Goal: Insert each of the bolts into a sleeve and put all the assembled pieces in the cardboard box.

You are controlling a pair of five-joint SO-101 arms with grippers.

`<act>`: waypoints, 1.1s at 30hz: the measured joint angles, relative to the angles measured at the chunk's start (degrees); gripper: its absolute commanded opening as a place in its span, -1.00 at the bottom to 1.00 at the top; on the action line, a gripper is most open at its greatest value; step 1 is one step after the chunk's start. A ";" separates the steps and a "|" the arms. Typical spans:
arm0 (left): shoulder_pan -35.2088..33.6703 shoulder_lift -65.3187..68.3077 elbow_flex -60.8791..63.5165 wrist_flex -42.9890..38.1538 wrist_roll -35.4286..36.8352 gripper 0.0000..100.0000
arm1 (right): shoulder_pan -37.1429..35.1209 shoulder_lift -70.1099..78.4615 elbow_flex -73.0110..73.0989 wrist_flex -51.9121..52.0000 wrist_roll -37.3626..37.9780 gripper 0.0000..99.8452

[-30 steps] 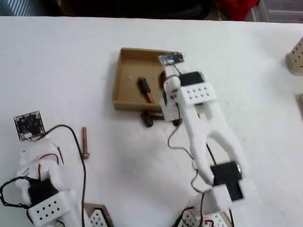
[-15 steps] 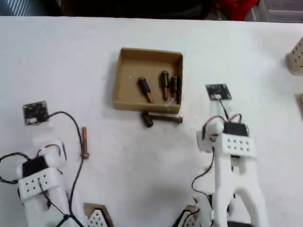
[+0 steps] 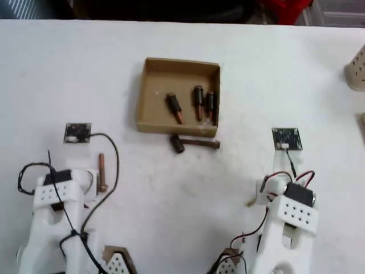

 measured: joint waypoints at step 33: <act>31.12 19.43 -12.92 -12.04 17.05 -0.95 | 0.00 -1.49 0.09 0.00 0.09 -0.97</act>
